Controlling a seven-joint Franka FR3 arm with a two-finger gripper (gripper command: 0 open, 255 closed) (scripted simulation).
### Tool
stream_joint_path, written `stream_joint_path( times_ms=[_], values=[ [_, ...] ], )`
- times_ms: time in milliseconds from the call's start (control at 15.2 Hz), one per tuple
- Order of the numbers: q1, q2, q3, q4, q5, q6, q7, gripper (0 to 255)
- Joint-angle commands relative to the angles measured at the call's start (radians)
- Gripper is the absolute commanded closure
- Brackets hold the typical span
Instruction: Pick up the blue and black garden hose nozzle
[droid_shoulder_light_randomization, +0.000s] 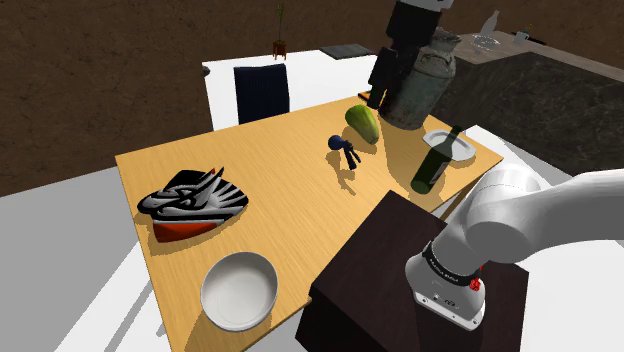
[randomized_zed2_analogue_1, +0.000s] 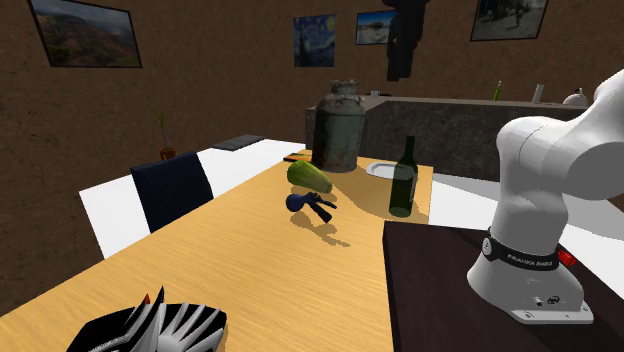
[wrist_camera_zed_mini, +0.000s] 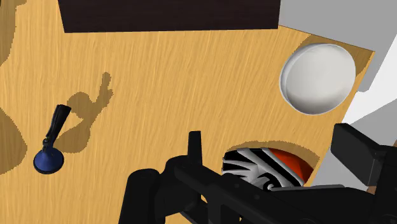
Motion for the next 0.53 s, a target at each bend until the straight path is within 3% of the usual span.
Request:
stream_joint_path(
  times_ms=[0, 462],
  values=[
    [0.0, 0.0, 0.0, 0.0, 0.0, 0.0, 0.0, 0],
    [-0.05, 0.141, -0.039, -0.068, -0.064, 0.174, -0.041, 0]
  ],
)
